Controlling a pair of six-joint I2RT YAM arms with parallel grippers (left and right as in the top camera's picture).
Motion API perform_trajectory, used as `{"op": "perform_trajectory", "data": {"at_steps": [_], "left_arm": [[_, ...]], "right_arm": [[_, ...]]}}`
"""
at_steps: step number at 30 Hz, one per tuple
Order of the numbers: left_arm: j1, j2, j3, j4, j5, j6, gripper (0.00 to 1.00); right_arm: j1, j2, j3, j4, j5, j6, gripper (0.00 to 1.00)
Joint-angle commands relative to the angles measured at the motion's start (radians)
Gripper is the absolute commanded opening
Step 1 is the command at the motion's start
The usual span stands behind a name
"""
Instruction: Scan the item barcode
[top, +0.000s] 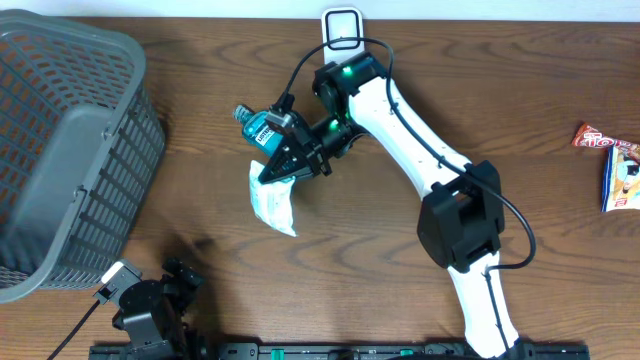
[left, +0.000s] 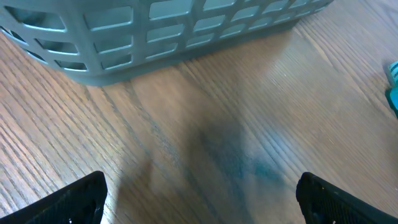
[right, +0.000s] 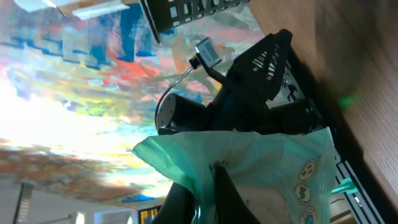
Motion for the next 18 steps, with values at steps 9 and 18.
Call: {"op": "perform_trajectory", "data": {"at_steps": [9,18], "left_arm": [[0.003,-0.005,-0.008,-0.032,-0.002,0.006,0.98],[0.003,-0.005,-0.008,-0.032,-0.002,0.006,0.98]], "right_arm": [[-0.038,0.007,-0.019,0.0,0.076,-0.035,0.01],[-0.09,0.007,-0.225,-0.001,0.077,-0.137,0.01]]}}
